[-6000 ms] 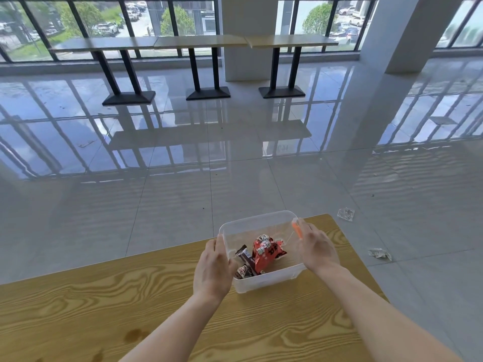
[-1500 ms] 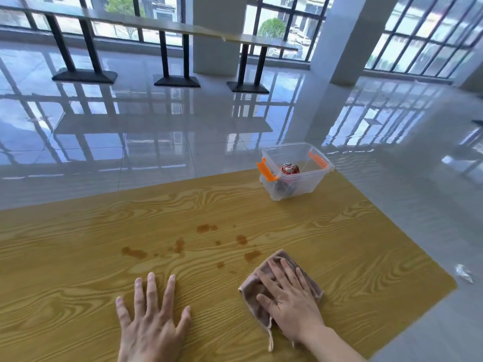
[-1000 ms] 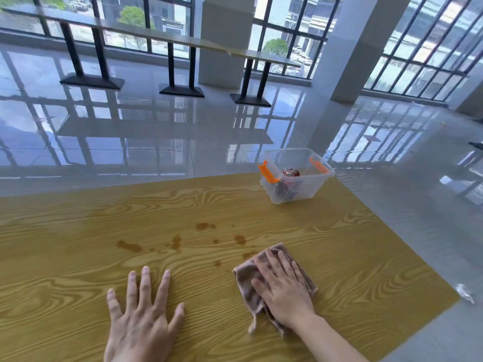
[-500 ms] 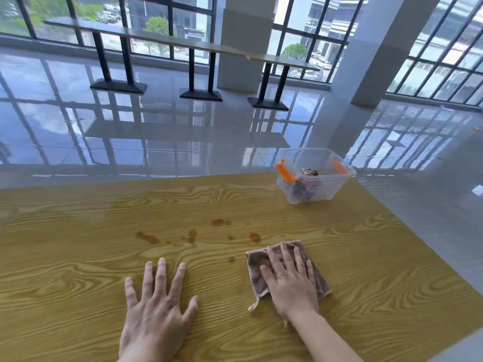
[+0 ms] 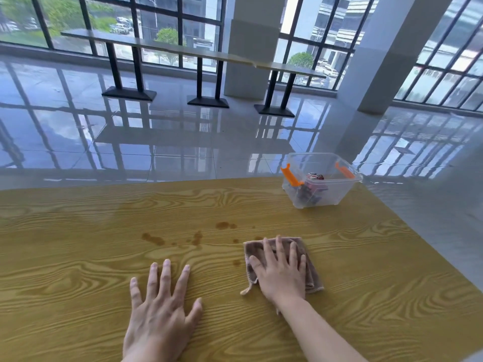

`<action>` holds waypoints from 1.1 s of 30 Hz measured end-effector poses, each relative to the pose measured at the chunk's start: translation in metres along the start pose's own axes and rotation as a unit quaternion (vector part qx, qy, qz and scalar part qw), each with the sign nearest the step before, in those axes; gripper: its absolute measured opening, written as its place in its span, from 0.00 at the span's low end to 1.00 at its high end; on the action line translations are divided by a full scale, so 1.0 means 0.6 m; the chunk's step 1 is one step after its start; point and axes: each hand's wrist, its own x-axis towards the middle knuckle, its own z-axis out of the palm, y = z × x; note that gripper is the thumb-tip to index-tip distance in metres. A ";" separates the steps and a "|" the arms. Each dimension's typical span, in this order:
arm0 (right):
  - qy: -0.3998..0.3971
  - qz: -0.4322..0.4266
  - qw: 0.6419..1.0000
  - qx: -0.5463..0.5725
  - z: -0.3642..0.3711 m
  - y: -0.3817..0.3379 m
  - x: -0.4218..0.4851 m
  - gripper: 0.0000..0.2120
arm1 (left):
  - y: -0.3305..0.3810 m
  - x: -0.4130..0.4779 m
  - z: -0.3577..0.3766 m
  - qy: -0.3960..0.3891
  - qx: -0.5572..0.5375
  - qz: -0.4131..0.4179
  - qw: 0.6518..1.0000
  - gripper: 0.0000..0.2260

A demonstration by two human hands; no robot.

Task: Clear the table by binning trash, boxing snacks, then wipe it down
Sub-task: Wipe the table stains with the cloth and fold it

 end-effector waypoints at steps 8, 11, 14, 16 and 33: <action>0.038 -0.204 0.976 -0.069 0.028 0.055 -0.099 0.27 | 0.002 -0.001 -0.003 -0.002 0.002 0.008 1.000 0.36; 0.003 -0.046 0.999 -0.020 0.007 0.028 -0.020 0.30 | 0.002 0.003 -0.004 0.002 0.000 0.005 1.000 0.36; -0.014 -0.018 1.000 -0.010 0.012 -0.027 -0.003 0.33 | 0.004 0.000 -0.008 -0.008 -0.003 0.010 1.000 0.36; -0.007 -0.102 0.994 -0.033 0.038 -0.033 -0.046 0.33 | 0.000 -0.006 -0.008 -0.015 0.000 0.008 1.000 0.36; -0.003 -0.238 0.971 -0.034 0.026 0.024 -0.024 0.29 | -0.001 -0.008 0.003 0.005 -0.005 0.013 1.000 0.35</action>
